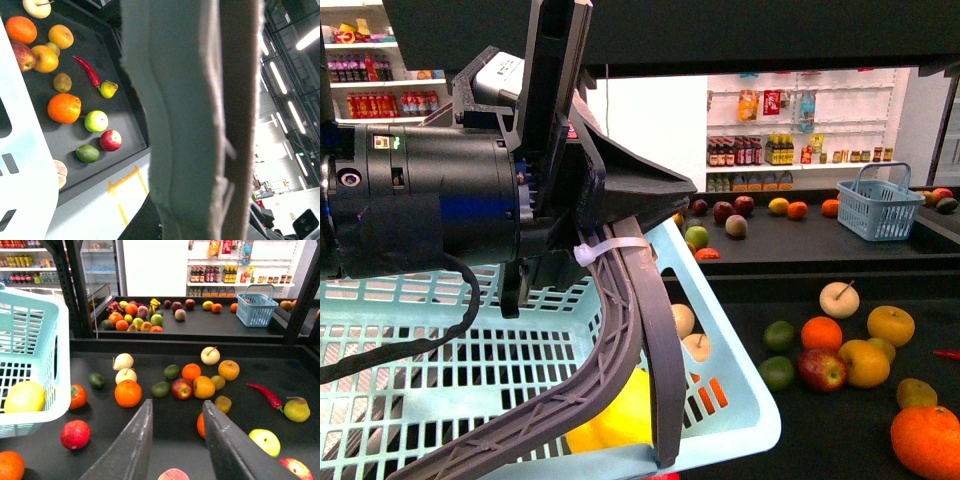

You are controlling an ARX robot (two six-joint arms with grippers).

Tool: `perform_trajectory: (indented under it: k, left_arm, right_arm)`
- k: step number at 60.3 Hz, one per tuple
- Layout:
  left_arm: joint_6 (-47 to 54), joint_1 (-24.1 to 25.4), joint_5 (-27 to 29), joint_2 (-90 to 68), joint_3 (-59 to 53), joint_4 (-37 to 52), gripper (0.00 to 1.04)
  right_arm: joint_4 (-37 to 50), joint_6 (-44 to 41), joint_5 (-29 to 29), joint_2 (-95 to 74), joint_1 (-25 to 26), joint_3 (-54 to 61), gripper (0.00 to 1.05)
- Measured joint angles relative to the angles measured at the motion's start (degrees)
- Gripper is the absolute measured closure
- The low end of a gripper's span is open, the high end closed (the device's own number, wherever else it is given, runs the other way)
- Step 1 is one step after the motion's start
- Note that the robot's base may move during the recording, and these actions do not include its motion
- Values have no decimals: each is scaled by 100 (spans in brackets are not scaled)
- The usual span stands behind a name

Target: Pick lemon from shelf

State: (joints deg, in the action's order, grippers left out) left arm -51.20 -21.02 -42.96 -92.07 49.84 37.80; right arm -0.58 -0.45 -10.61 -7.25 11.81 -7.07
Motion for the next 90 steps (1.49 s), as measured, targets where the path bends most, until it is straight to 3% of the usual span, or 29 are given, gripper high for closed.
perform_trajectory:
  k: [5, 11, 67, 90]
  left_arm:
    - [13, 0, 9, 0, 0, 0, 98]
    - [13, 0, 9, 0, 0, 0, 98]
    - [-2, 0, -4, 0, 0, 0, 98]
    - [0, 0, 0, 0, 0, 0, 98]
  right_arm:
    - [-59, 2, 844, 98, -737, 20, 88]
    - [-57, -11, 975, 170, -1115, 52, 103]
    - [42, 17, 1043, 688, -1161, 619, 102]
    - [42, 17, 1043, 688, -1161, 619, 39]
